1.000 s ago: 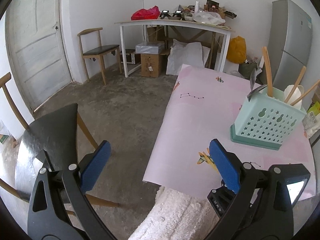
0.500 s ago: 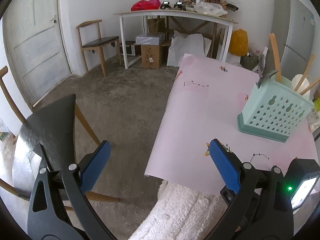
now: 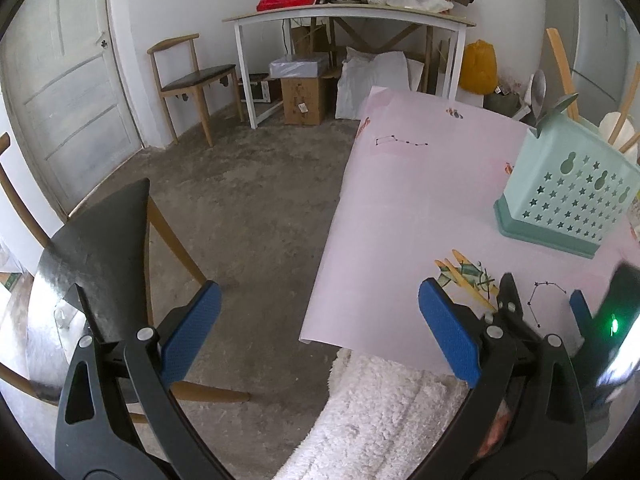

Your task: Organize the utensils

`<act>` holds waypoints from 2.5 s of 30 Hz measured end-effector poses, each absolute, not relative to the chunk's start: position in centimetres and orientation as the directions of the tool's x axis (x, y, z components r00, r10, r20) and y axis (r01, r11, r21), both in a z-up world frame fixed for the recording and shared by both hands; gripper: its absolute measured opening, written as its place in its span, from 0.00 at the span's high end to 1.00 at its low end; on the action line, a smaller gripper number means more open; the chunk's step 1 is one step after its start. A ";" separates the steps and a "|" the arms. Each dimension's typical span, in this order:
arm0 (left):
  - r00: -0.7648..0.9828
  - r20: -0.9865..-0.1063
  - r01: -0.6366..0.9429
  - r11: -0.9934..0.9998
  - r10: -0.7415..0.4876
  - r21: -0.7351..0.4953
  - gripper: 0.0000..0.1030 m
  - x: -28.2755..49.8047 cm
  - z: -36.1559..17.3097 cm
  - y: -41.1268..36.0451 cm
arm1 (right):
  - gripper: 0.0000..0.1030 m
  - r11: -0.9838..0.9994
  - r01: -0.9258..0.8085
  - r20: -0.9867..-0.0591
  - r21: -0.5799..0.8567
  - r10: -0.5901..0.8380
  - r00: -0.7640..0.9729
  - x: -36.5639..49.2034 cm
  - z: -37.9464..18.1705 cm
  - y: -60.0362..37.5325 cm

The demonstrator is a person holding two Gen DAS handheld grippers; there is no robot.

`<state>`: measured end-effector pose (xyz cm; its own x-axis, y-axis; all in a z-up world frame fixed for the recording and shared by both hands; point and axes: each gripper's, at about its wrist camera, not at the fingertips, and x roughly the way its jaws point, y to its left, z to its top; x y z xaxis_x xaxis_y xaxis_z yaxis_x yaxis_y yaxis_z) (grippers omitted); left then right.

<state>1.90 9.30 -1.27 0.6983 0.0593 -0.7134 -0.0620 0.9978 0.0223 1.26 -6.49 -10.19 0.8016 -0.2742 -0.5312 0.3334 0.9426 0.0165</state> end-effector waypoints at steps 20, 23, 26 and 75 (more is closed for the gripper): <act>0.681 -0.730 -0.065 0.998 0.060 0.022 0.08 2.3 -2.2 9.5 | 0.06 0.943 0.333 -0.403 0.023 -0.296 0.866 -0.3 -11.4 -5.6; 0.684 -0.727 -0.061 0.998 0.060 0.024 0.08 2.2 -2.1 9.5 | 0.06 0.946 0.323 -0.401 0.025 -0.286 0.870 -0.3 -11.4 -5.8; 0.704 -0.707 -0.069 0.997 0.065 0.024 0.08 1.8 -1.7 10.0 | 0.06 0.950 0.311 -0.371 0.027 -0.280 0.886 -0.5 -11.7 -5.8; 0.783 -0.619 -0.090 0.996 0.059 -0.020 0.08 -1.2 3.9 12.7 | 0.06 0.957 0.290 -0.375 0.028 -0.259 0.890 -0.9 -11.6 -6.2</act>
<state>-1.20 12.70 3.88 0.7833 0.0587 -0.6189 -0.0905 0.9957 -0.0201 -0.92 -6.22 -11.60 0.8901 -0.2591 -0.3749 0.2901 0.9566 0.0278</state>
